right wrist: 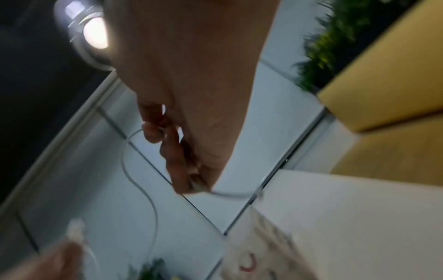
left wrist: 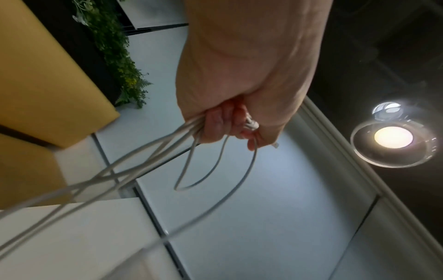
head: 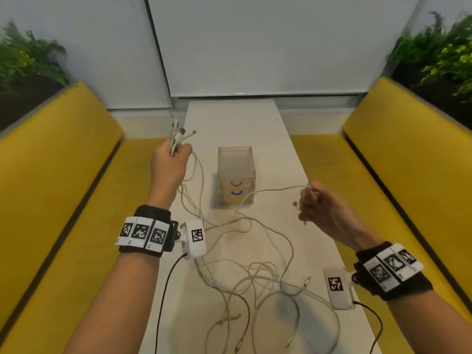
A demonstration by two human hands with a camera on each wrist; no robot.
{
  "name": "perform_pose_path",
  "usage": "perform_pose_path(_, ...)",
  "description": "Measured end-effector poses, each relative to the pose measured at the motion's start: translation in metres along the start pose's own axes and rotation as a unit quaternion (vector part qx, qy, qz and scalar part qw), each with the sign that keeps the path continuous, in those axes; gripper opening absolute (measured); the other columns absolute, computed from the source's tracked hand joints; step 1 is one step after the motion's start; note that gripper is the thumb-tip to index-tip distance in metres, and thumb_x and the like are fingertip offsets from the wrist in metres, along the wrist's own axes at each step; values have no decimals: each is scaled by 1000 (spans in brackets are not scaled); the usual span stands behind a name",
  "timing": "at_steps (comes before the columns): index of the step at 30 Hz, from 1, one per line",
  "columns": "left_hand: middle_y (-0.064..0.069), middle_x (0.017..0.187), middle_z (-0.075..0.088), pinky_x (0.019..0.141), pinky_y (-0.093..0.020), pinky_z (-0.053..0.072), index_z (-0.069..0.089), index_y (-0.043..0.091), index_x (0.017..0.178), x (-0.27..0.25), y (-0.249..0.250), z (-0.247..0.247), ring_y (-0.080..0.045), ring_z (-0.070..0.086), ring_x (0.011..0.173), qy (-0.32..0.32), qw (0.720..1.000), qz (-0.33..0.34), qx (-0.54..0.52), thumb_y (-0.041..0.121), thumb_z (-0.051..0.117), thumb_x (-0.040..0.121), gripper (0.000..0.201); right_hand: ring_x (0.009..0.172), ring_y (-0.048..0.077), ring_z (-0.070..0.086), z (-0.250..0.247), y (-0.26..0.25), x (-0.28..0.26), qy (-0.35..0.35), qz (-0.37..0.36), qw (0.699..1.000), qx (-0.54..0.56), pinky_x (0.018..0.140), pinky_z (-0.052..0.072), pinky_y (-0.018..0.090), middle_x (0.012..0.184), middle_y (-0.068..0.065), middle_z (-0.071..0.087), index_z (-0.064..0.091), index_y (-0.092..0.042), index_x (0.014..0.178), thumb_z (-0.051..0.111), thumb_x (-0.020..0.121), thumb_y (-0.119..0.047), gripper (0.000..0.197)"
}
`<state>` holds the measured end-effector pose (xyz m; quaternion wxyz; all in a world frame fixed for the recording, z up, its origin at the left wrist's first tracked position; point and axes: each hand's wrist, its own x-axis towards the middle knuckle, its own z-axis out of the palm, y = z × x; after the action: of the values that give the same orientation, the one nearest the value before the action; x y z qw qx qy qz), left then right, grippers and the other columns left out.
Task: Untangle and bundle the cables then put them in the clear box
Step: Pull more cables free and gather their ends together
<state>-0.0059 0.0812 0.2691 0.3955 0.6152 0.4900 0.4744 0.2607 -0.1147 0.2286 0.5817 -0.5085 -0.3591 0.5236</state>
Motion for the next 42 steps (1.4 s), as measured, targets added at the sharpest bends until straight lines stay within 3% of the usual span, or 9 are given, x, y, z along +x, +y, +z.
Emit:
perform_pose_path(5,3,60,36,51,-29,28,47,20,69,7,-21,-11,-13,30,52,-20,998,-56,23,13,67,88,28,50,14,36,-32,-20,-8,-56,84,948,-302,47,31,28,56,-1,45,59,-14,61,64,90,-37,37)
perform_pose_path(9,5,56,27,39,-21,22,56,14,81,5,-17,-21,-9,24,45,-160,980,-102,-65,21,61,98,19,102,5,66,-42,-1,-5,-245,356,656,-618,92,52,26,112,-13,73,73,-26,115,74,79,-46,42)
perform_pose_path(10,4,57,25,37,-20,20,55,13,83,4,-17,-22,-8,22,44,-184,969,-124,-103,23,56,101,20,110,6,64,-45,8,2,-237,346,640,-644,97,49,27,121,-14,70,70,-27,121,73,79,-47,47)
perform_pose_path(17,1,52,22,32,-13,15,42,16,81,-7,-19,-21,-8,19,35,-261,913,-244,-198,29,44,106,28,100,18,67,-35,76,82,-93,155,810,-558,77,49,22,98,-1,72,68,-25,102,51,95,-13,23)
perform_pose_path(22,0,48,24,27,-16,30,39,14,85,-13,-25,-31,-8,22,29,-330,889,-275,-159,30,46,105,26,71,21,63,-16,134,107,-119,295,733,-602,60,48,23,89,11,68,66,-5,91,55,97,-40,38)
perform_pose_path(25,-1,44,27,27,-20,35,40,12,86,-15,-27,-45,-9,24,27,-351,883,-275,-146,28,47,104,25,63,13,59,-9,149,106,-199,403,728,-518,47,41,16,106,5,68,62,-4,103,42,103,-18,25)
perform_pose_path(31,1,53,32,41,-18,29,62,27,88,-29,-22,-29,-7,30,44,-321,943,-82,-39,19,61,97,12,75,34,74,9,101,114,-138,293,880,-348,65,60,37,70,13,66,63,-4,106,47,102,-34,34)
perform_pose_path(37,12,120,68,92,-23,51,62,22,132,-41,-43,44,0,63,104,-395,911,62,96,15,75,87,48,69,21,61,45,49,109,-201,181,897,-350,69,56,32,69,5,55,64,-1,115,44,104,-27,35)
perform_pose_path(42,13,76,66,60,-10,38,72,21,98,-43,-58,64,10,57,66,-410,894,85,160,26,71,91,9,65,20,41,43,42,98,-207,110,911,-338,63,41,29,74,12,46,63,3,93,46,102,-15,26)
